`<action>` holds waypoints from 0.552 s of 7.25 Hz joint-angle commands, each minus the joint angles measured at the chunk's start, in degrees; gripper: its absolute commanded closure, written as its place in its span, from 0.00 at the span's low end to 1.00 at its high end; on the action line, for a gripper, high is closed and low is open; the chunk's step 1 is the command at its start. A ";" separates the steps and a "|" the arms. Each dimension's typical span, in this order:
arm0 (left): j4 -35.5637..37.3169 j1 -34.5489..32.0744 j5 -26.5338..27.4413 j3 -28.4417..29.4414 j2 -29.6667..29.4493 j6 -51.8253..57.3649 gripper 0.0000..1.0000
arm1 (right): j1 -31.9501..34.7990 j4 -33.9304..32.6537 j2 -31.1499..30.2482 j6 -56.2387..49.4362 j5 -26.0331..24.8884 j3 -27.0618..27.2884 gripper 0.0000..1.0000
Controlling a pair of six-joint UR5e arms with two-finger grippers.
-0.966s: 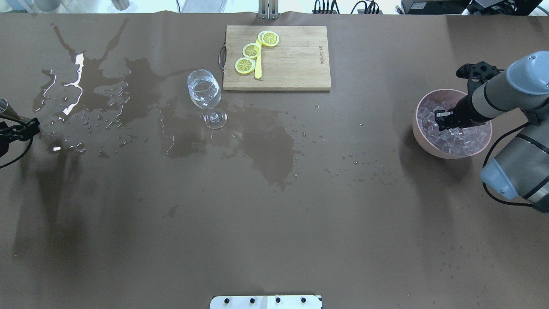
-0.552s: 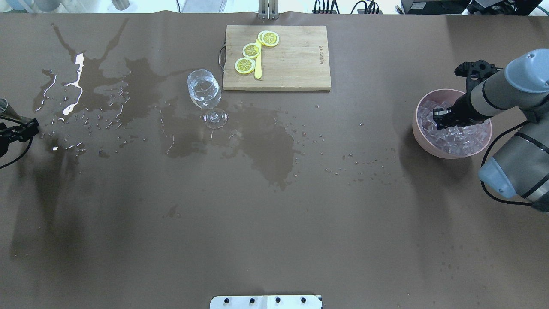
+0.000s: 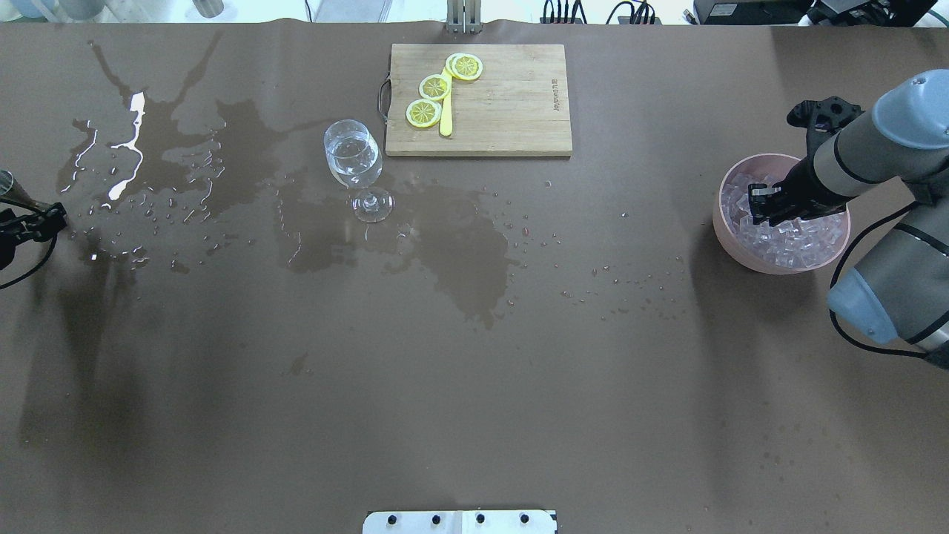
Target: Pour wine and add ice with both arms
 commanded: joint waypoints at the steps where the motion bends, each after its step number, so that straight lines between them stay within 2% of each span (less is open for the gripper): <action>1: -0.15 -1.41 0.16 -0.02 -0.25 0.80 0.16 | 0.01 0.21 -0.48 -0.04 -0.07 -0.17 0.23; 3: -0.24 -1.86 0.68 0.06 -0.34 0.81 0.16 | 0.10 0.39 -1.27 -0.21 -0.07 -0.34 0.20; 4: -0.16 -2.12 0.77 0.06 -0.43 0.81 0.16 | 0.10 1.35 -1.97 -0.38 -0.16 -0.52 0.27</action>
